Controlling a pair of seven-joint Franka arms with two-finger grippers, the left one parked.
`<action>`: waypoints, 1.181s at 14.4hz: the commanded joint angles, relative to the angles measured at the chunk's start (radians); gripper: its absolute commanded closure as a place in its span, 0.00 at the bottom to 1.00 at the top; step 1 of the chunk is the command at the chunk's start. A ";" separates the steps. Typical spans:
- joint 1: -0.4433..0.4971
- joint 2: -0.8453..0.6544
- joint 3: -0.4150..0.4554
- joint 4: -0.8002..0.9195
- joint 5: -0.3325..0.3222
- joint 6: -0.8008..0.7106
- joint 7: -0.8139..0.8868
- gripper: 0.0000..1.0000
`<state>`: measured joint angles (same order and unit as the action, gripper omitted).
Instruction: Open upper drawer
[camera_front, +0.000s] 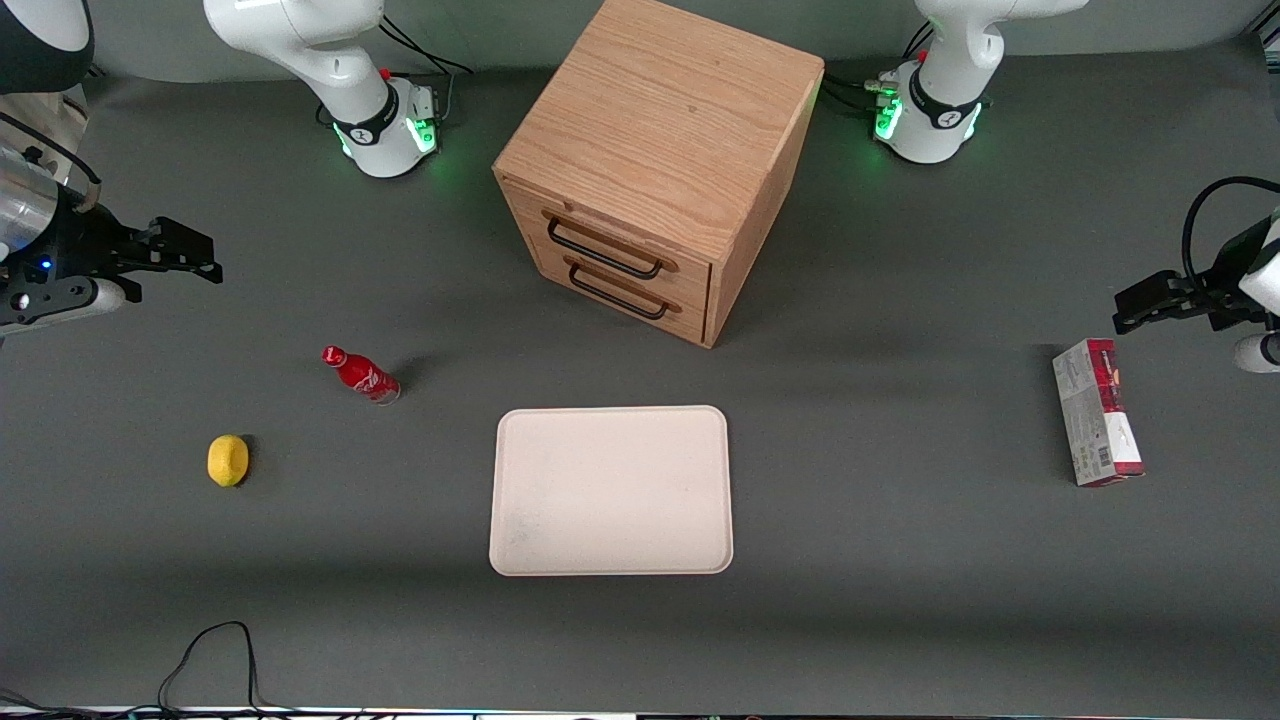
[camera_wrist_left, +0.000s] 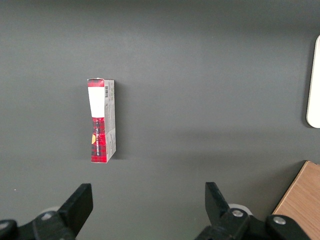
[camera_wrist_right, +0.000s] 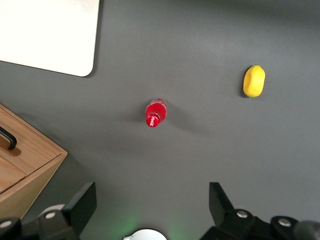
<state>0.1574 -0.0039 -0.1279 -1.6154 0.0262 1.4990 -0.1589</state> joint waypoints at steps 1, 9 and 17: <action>-0.009 0.021 0.013 0.040 0.004 -0.040 0.024 0.00; -0.006 0.022 0.013 0.052 0.006 -0.043 0.021 0.00; 0.013 0.042 0.019 0.106 0.017 -0.072 0.019 0.00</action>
<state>0.1600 0.0079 -0.1122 -1.5662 0.0313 1.4518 -0.1578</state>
